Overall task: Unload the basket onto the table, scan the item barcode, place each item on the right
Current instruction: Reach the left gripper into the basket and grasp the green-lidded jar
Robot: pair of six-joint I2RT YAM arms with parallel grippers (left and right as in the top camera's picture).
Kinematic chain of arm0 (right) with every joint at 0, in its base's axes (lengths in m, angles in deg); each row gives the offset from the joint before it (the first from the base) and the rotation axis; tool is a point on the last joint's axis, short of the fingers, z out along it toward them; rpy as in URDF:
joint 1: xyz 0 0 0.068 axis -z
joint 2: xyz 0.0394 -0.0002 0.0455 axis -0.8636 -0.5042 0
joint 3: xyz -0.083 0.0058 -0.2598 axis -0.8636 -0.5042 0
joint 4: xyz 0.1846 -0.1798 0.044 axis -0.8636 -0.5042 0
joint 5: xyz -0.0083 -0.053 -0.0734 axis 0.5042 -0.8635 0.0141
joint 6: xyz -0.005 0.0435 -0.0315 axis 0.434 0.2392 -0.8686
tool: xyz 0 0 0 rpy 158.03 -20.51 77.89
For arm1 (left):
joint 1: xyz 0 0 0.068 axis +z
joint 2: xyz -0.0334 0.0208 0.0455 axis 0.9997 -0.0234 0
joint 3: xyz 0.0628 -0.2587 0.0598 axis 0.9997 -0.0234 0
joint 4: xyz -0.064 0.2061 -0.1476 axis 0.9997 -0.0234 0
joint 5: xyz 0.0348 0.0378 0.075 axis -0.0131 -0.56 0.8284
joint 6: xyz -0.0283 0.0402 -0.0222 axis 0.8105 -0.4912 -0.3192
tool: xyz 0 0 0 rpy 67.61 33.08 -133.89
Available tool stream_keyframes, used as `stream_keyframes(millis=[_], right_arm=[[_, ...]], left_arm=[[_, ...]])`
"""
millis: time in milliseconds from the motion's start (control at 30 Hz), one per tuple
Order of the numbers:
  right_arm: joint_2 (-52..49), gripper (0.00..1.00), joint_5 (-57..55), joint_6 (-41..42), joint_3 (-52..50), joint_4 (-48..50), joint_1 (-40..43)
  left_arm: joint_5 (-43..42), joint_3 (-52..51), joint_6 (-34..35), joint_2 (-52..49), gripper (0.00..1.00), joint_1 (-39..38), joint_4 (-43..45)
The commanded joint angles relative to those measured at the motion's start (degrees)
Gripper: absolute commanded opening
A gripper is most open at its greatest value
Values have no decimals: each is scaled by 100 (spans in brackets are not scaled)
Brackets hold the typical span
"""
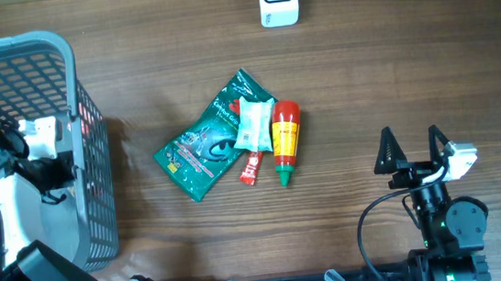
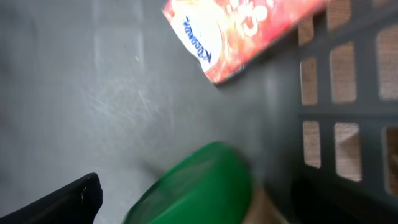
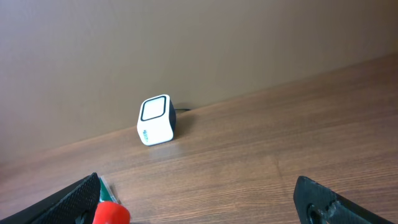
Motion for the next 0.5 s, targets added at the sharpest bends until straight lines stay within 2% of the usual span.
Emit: stream_keyframes(millis=[0,267,467], right_arm=[[61,100,-61,24,-7,17,-24],[61,100,-61,24,-7,17,-24],[61,100,-61,24,-7,17,-24]], left_arm=[[-81,-291,-68,-37,100,-13,190],[-68,-494,855,-37,98,-15,649],[-68,-494,1196,-37,69,-15,688]])
